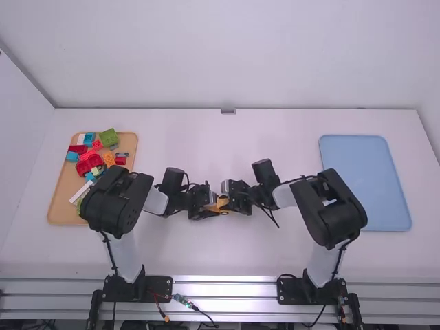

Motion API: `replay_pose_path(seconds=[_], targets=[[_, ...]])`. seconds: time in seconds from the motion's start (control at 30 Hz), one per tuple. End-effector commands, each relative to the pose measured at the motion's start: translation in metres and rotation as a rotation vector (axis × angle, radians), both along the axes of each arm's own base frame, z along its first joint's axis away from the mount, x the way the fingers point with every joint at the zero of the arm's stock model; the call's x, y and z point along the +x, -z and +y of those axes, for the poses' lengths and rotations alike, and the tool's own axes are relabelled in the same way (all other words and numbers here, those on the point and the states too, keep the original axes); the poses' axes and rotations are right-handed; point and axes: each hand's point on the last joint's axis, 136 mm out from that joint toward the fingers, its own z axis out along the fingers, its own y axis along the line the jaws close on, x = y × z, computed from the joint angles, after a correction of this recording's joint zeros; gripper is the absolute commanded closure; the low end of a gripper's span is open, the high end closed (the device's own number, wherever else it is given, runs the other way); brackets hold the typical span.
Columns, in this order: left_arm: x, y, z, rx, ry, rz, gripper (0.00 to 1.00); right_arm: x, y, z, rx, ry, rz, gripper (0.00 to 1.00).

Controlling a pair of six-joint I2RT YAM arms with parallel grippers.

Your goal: Assemble lego blocks to make yellow taxi

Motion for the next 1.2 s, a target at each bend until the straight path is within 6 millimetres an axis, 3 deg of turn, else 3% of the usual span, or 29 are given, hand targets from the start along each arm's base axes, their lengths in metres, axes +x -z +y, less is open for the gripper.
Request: replay_pose_path(seconds=[0.0, 1.17], targets=[[-0.007, 0.012, 0.005, 0.033, -0.018, 0.023, 0.56, -0.002, 0.000, 0.004, 0.012, -0.016, 0.018, 0.81], [-0.015, 0.016, 0.007, 0.042, -0.009, 0.020, 0.62, 0.007, 0.012, -0.006, -0.063, 0.045, 0.015, 0.90]])
